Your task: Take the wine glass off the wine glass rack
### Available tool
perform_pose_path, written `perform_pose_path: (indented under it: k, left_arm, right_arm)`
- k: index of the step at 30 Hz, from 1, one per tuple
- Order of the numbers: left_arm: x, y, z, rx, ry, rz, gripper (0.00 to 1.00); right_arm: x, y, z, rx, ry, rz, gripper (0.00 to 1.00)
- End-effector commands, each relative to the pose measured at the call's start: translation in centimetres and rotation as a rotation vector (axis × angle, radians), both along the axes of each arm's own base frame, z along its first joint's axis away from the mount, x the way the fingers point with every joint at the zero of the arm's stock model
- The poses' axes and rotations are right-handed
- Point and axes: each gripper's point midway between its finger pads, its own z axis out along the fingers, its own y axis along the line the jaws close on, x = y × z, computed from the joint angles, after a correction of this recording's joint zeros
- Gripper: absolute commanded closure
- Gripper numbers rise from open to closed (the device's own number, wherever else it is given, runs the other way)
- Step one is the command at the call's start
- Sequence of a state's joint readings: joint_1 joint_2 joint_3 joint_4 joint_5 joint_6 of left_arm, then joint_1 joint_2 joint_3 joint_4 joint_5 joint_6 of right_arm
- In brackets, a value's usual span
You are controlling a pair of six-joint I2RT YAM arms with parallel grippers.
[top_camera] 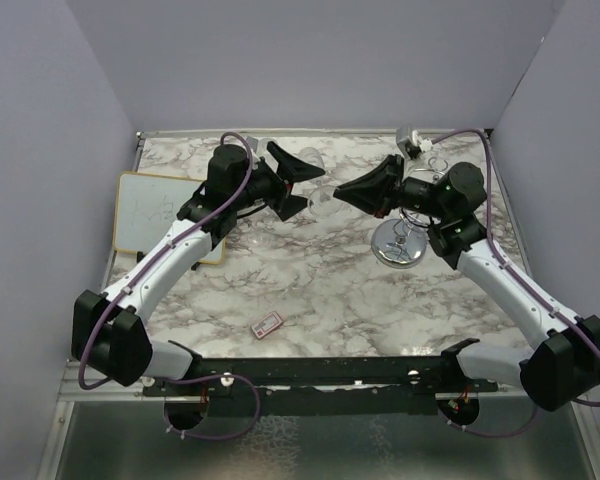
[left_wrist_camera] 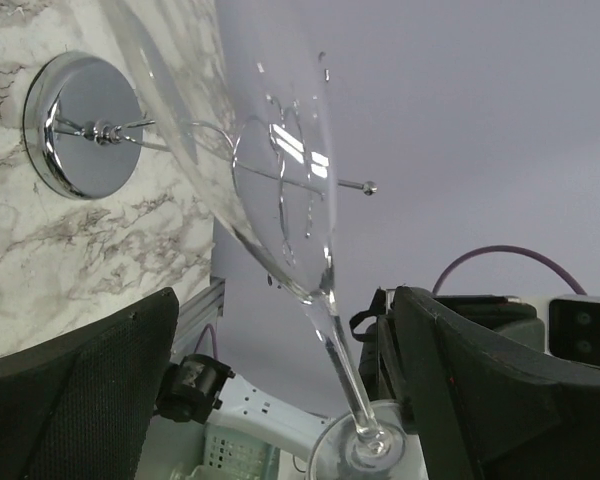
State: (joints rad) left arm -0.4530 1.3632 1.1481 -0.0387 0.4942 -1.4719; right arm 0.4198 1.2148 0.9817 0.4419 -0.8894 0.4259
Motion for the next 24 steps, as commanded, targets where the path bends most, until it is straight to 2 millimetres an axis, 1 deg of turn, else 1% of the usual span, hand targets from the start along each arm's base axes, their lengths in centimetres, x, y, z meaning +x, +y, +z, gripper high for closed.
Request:
perform_pose_path:
  k: [1,8,13,17,21,24]
  left_arm:
    - [1.7,0.7,0.2,0.018,0.036,0.106,0.12]
    - [2.8,0.2,1.1,-0.008,0.007,0.12,0.16]
    - [2.9,-0.4,1.0,-0.014,0.002,0.111,0.23]
    - [3.0,-0.2,1.0,-0.01,-0.007,0.125,0.32]
    - [2.9,-0.3,0.9,-0.015,-0.011,0.124,0.33]
    - [3.0,-0.5,1.2,-0.025,-0.023,0.121,0.33]
  right_arm:
    - [-1.6,-0.2,1.7,0.025,-0.116,0.029,0.99]
    - [-2.4,-0.5,1.9,0.031,-0.129,0.04,0.99]
    - [-2.8,-0.6,2.1,0.033,-0.137,0.043,0.99]
    - [-3.0,-0.7,2.1,0.03,-0.142,0.047,0.99]
    - [-3.2,-0.7,2.0,0.031,-0.142,0.053,0.99]
    - [-3.3,-0.7,1.9,0.03,-0.141,0.056,0.99]
